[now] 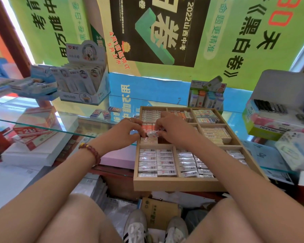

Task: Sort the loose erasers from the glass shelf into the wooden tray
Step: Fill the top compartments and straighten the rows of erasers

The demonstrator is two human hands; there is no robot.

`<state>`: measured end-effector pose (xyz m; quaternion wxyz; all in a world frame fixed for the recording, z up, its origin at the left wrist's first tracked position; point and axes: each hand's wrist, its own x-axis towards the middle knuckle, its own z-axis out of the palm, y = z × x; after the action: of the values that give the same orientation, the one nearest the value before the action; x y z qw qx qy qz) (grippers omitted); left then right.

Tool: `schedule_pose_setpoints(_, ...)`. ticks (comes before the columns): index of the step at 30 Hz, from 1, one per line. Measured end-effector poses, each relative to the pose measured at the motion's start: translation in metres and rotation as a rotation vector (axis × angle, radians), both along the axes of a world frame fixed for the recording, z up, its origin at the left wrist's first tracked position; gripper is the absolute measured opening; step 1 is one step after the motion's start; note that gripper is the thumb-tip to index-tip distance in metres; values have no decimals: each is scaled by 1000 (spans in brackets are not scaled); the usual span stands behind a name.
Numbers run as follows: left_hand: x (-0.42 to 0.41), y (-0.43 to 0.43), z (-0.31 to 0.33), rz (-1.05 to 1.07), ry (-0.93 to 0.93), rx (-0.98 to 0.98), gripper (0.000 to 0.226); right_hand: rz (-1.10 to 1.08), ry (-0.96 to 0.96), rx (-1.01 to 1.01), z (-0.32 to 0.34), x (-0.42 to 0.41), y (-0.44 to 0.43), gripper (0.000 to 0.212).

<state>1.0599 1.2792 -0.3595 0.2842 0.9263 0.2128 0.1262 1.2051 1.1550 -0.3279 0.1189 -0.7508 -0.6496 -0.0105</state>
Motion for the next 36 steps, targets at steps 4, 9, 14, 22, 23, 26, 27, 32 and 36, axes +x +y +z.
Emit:
schedule_pose_setpoints(4,-1,1,2,-1,-20,-29,25,-4,95,42,-6,8,1,18)
schedule_pose_setpoints(9,-4,5,2,-17,-73,-103,23,27,201,65,-13,14,1,13)
schedule_pose_setpoints(14,-5,10,0,5,-174,-143,18,62,229,59,-17,13,5,10)
schedule_pose_setpoints(22,-4,13,-1,9,-159,-161,21,74,194,73,-21,12,6,8)
schedule_pose_setpoints(23,-5,13,-1,8,-152,-162,19,73,184,69,-21,11,6,8)
schedule_pose_setpoints(26,-1,9,3,43,-113,-116,16,53,140,24,-22,9,6,14)
schedule_pose_setpoints(27,1,7,5,68,-91,-86,15,51,105,4,-22,7,6,17)
schedule_pose_setpoints(32,12,-1,12,180,50,66,13,84,-182,84,0,-5,9,37)
schedule_pose_setpoints(36,13,-2,11,167,50,62,9,41,54,237,27,-2,-7,22)
